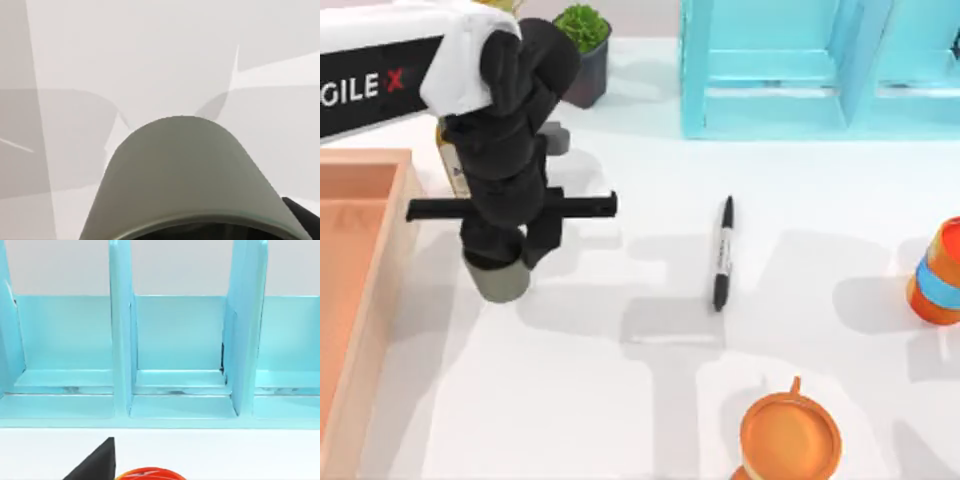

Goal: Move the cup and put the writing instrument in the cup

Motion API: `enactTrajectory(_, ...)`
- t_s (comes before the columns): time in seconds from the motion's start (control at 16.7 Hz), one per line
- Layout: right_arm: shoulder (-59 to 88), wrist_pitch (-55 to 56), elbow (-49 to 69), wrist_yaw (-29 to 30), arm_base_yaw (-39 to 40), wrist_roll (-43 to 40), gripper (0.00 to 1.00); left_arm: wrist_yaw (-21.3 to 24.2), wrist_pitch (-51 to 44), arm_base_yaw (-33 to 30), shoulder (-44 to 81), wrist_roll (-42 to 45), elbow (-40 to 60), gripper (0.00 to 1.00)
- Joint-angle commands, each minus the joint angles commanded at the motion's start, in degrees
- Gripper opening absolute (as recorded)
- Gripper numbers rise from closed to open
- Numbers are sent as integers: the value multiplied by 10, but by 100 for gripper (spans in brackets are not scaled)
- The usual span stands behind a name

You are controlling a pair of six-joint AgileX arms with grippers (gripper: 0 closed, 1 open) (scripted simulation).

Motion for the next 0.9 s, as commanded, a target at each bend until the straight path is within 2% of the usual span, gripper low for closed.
enactTrajectory(0.3,0,0,0,0,0,0,100,0,16,1,4,2,-15,0)
enactTrajectory(0.9,0,0,0,0,0,0,100,0,16,1,4,2,-15,75)
